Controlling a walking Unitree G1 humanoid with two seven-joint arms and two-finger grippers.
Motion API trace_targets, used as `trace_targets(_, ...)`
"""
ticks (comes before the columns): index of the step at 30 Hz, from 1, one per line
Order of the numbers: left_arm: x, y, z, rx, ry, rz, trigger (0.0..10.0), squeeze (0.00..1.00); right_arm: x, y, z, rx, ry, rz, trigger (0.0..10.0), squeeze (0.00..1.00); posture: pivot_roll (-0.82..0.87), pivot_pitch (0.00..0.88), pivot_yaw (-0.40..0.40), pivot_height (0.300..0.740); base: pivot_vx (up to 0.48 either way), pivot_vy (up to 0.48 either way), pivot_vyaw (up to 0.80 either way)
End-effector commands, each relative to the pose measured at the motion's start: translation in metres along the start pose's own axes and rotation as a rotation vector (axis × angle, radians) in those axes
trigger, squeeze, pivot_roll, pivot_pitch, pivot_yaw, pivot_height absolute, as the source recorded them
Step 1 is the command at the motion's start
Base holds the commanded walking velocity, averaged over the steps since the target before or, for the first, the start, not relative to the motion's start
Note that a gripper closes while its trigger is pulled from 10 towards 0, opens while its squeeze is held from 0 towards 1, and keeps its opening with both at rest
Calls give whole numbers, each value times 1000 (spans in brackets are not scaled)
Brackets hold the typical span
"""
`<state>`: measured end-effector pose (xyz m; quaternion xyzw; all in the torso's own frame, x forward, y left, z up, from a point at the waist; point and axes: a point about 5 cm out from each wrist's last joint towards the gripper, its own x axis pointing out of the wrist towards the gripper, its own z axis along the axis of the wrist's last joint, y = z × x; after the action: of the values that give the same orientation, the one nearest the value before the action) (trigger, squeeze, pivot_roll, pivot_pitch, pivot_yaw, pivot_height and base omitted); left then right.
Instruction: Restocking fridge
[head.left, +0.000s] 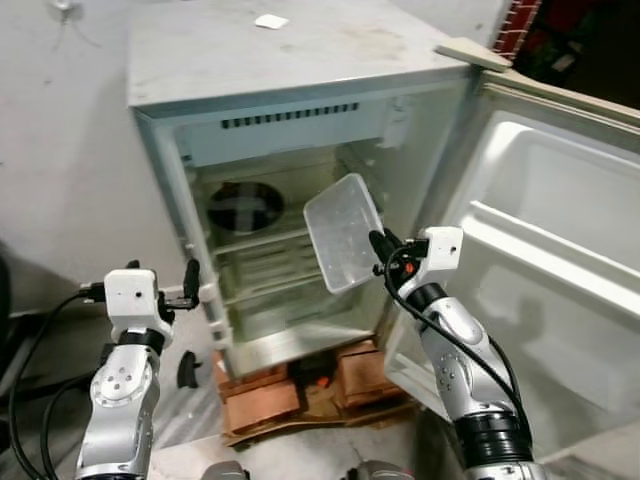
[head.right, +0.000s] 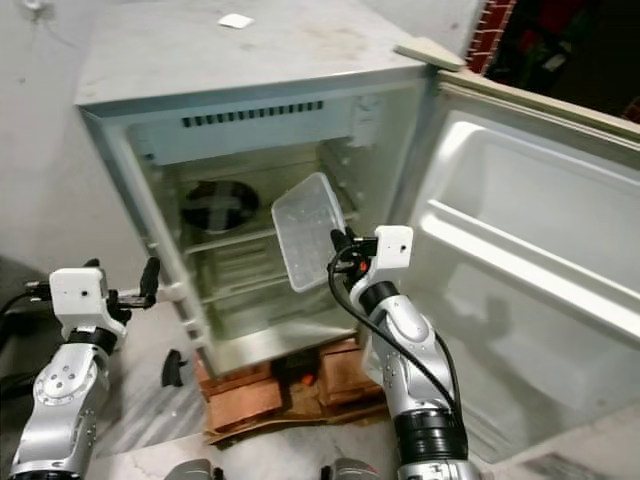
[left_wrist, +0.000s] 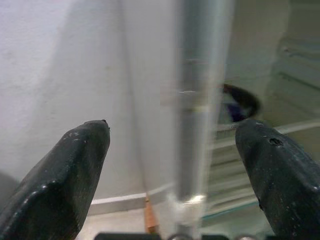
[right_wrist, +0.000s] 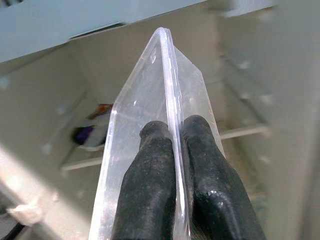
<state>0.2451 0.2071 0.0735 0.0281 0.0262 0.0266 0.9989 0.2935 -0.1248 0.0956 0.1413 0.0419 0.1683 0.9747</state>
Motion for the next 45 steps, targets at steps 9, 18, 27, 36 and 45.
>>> trace_targets(9,0,-3,2,-1,-5,-4,10000,0,0,-2,1,-7,-2,-4,10000,0,11,16,-25,740,0,0,0)
trace_targets(18,-1,-2,2,-2,-6,2,10000,0,-1,6,0,-2,-5,61,10000,0,10,18,-24,740,0,0,259)
trace_targets(27,-3,-2,2,-3,-11,-9,10000,0,1,0,-1,-10,2,22,10000,0,14,21,-26,740,0,0,344)
trace_targets(36,-4,-2,2,-2,-10,-16,10000,0,0,-4,0,-18,-2,-9,10000,0,12,24,-22,740,0,0,0)
trace_targets(45,-4,-3,2,-7,-10,-22,10000,0,-1,-4,-2,-21,4,-16,10000,0,11,25,-21,740,146,0,0)
